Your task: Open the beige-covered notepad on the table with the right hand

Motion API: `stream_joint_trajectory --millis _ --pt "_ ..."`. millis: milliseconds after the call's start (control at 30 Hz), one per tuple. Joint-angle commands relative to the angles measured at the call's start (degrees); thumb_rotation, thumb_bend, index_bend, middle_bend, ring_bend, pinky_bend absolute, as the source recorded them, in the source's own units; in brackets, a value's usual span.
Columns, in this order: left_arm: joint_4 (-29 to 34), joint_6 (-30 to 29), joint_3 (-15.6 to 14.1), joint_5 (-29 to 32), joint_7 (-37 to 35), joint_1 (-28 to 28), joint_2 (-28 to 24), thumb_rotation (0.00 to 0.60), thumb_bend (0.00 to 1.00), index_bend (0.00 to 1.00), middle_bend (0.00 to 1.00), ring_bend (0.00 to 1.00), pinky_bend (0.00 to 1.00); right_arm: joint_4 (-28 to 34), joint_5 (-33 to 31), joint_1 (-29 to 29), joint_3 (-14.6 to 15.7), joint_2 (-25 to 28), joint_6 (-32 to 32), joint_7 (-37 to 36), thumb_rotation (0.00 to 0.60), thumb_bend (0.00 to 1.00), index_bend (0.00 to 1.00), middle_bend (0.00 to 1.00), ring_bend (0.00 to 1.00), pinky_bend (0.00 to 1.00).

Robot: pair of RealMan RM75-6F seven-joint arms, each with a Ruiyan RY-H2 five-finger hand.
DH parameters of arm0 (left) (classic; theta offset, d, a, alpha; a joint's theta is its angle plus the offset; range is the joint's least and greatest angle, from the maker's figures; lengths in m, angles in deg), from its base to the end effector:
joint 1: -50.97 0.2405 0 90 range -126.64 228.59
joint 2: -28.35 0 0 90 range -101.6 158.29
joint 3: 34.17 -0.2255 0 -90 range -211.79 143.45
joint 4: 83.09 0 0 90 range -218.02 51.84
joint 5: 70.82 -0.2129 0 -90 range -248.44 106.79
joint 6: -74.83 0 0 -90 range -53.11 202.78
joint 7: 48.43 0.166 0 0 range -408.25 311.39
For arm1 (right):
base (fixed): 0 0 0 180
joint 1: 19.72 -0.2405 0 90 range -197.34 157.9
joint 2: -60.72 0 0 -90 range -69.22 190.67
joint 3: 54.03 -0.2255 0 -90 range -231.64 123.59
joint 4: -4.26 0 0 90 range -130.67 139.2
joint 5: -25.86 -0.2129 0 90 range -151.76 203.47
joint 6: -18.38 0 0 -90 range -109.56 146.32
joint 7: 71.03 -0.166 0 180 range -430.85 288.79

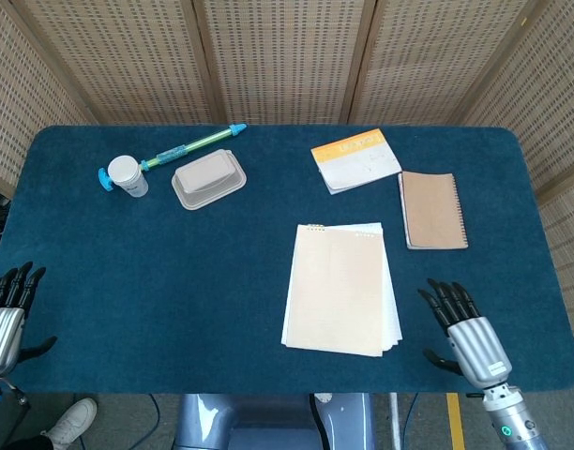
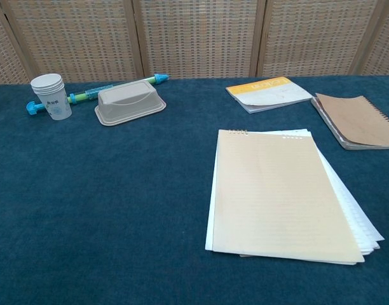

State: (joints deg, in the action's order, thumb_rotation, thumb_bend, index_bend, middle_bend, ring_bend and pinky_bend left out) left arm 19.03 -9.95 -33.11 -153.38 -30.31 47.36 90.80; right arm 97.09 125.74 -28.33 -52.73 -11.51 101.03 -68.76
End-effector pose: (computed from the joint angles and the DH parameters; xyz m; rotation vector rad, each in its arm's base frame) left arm -0.2687 0.1854 0.1334 -1.4240 -0.8412 -0.7017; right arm -0.2226 -0.1924 0.0724 1.6710 -0.9084 1.1002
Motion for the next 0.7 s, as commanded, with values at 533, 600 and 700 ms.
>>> stream_joint_trajectory --millis 533,600,700 --pt "0.14 0.57 -0.24 -0.2 -0.55 -0.14 -0.44 0.6 0.09 0.0 0.0 0.0 0.08 1.42 -3.32 -4.02 0.02 -13.78 -9.63 8.26 0.6 0.45 0.06 0.0 0.0 0.0" --pt "0.17 0.58 -0.26 -0.27 -0.38 -0.17 -0.39 0.6 0.1 0.0 0.0 0.0 0.08 1.12 -3.96 -4.34 -0.11 -14.76 -10.31 8.55 0.6 0.45 0.06 0.0 0.0 0.0" --pt "0.15 0.71 -0.28 -0.14 -0.42 -0.18 -0.38 0.6 0.09 0.0 0.0 0.0 0.08 0.74 -5.17 -4.69 -0.14 -16.09 -11.47 9.01 0.6 0.45 0.06 0.0 0.0 0.0"
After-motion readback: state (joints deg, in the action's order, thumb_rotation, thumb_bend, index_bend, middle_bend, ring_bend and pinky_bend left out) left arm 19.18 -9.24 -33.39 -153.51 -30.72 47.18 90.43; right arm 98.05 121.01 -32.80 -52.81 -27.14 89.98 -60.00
